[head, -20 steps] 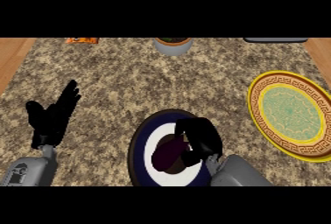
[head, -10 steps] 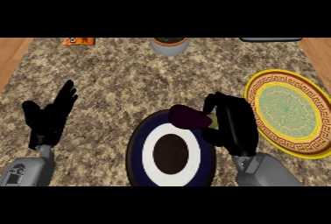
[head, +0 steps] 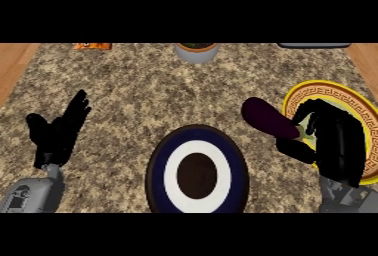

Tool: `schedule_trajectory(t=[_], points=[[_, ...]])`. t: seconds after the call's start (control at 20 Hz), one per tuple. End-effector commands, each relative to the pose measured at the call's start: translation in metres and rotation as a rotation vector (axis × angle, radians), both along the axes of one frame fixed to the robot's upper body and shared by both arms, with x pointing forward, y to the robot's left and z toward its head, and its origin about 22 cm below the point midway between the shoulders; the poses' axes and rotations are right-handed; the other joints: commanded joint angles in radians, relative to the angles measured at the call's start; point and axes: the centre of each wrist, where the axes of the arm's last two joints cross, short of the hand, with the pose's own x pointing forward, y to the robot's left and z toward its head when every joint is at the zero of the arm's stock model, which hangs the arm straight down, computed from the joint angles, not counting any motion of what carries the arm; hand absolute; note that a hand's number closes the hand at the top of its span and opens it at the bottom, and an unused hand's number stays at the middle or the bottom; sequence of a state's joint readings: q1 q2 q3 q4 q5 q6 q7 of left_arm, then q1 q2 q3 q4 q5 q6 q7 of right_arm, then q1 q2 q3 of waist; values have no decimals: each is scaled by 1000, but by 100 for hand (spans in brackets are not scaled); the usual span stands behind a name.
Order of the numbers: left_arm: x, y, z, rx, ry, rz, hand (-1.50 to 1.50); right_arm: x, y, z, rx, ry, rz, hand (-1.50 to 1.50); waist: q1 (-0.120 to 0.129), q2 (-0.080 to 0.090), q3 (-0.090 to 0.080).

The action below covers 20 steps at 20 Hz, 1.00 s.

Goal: Pick the eggplant from the plate and place it in the plate

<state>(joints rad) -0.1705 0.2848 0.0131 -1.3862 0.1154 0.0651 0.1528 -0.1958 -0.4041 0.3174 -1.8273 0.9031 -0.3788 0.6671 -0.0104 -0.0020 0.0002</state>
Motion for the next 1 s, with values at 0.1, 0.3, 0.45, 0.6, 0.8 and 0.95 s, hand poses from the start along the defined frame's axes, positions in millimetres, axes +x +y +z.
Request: schedule_trajectory(t=[0.1, 0.3, 0.45, 0.6, 0.8, 0.95], points=[[-7, 4, 1, 14, -12, 2, 0, 21, -65, -6, 38, -6, -128, 150, 12, 3, 0], [-7, 1, -14, 3, 9, -4, 0, 37, -110, -25, 48, 28, -151, 150, 16, 4, 0], [0, 7, 5, 19, -12, -6, 0, 32, -146, -37, 28, 59, -170, 150, 15, 4, 1], [20, -7, 8, -16, -11, -6, 0, 35, -157, -42, -2, 165, -141, 150, 9, 5, 0], [-5, -18, 3, 7, -8, -19, 0, 40, -173, -65, 168, 262, -120, 150, 21, 4, 1], [12, -18, 2, -2, 7, -17, 0, 56, -194, -57, 156, 338, -51, -150, 19, 6, 1]])
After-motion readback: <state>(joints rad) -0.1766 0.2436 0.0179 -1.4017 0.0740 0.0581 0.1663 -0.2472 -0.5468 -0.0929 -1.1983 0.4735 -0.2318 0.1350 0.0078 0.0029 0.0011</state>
